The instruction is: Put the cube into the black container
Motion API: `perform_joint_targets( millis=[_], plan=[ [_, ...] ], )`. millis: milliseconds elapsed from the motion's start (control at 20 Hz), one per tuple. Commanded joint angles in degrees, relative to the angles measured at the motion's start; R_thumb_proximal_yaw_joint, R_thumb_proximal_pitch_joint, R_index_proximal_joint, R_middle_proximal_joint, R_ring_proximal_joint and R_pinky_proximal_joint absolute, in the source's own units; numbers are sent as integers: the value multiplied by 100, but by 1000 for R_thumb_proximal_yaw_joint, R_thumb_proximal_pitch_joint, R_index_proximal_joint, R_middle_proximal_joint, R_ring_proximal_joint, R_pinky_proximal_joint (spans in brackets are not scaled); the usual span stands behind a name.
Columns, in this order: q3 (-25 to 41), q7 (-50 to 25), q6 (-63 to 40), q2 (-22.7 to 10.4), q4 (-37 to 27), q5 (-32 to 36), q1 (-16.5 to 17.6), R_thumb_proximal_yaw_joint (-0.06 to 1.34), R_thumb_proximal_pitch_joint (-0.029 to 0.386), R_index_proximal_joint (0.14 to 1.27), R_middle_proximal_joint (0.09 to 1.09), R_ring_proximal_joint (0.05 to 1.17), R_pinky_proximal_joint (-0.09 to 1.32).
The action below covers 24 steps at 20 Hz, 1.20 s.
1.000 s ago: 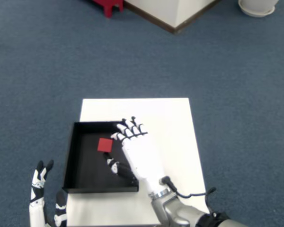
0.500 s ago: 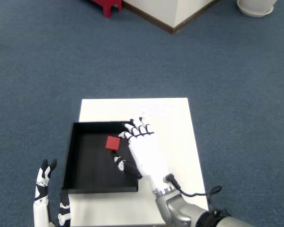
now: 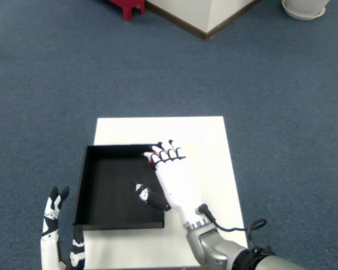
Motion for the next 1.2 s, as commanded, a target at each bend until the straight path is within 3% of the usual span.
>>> perform_joint_targets(
  millis=[50, 250, 400, 500, 600, 700, 800, 1200],
  plan=[
    [-104, -202, -163, -10, -6, 32, -207, 567, 122, 425, 260, 206, 47],
    [-465, -950, -743, -190, -346, 280, -38, 479, 109, 387, 257, 212, 40],
    [-1164, -1546, -2859, -1192, -1839, 1039, 682, 428, 117, 376, 270, 244, 94],
    [-1316, -1551, -4077, -1970, -2242, 1351, 1201, 241, 182, 357, 248, 227, 81],
    [-1369, -1748, -4846, -2714, -2147, 1127, 1576, 67, 272, 349, 253, 270, 146],
    [-1419, -1985, -5467, -3195, -2026, 823, 1846, 42, 305, 349, 271, 340, 271],
    [-1462, -2261, -6095, -3564, -2002, 422, 2148, 49, 321, 337, 275, 342, 281],
    [-1561, -2858, -7171, -3596, -882, -62, 2671, -6, 309, 303, 266, 320, 227]
  ],
)
